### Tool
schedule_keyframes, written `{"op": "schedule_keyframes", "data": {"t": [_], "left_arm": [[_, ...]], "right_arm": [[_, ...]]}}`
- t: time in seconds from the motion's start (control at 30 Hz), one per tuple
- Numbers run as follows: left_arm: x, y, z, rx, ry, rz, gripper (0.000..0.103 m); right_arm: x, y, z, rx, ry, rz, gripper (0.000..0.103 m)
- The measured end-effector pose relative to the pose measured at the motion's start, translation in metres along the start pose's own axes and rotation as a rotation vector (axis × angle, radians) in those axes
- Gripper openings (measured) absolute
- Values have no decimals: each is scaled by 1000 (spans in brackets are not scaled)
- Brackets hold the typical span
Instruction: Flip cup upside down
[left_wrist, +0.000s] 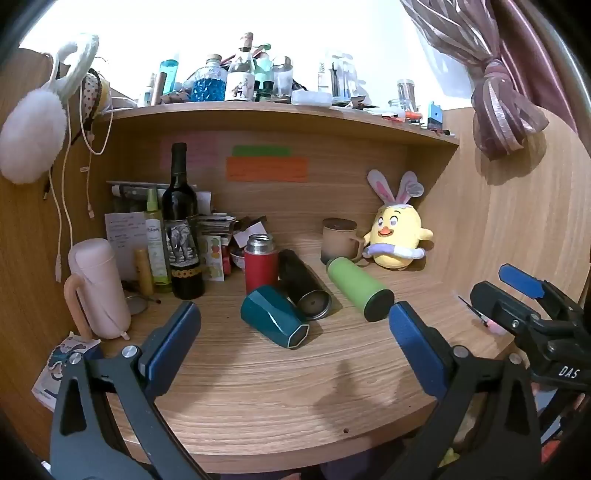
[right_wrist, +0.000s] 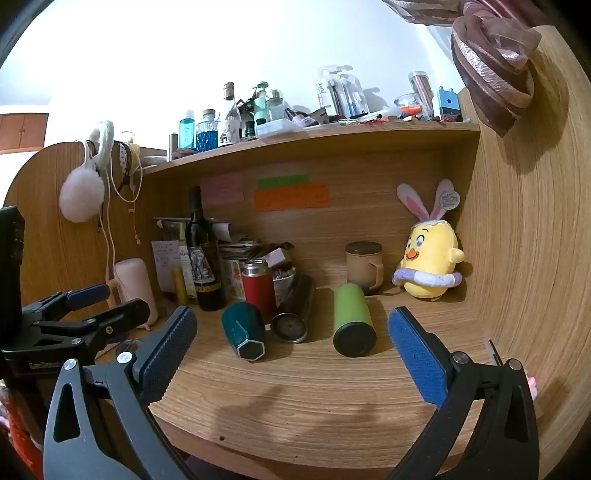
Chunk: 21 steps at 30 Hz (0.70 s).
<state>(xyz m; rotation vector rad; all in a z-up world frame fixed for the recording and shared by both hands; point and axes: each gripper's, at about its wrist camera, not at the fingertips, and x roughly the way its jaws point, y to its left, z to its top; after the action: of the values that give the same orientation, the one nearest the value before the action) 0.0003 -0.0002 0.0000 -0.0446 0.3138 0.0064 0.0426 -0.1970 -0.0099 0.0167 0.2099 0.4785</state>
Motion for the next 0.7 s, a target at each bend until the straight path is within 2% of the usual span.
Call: {"op": "schedule_keyframes", "data": {"t": [0.3,0.7], "left_arm": [[-3,-14,0,13,-7,2,103],[-7,-11,0,21,-22,-2,103]], "right_arm": [[-1,0,1,1,-3,2,103],[0,0,1,0,-2,2,103]]}}
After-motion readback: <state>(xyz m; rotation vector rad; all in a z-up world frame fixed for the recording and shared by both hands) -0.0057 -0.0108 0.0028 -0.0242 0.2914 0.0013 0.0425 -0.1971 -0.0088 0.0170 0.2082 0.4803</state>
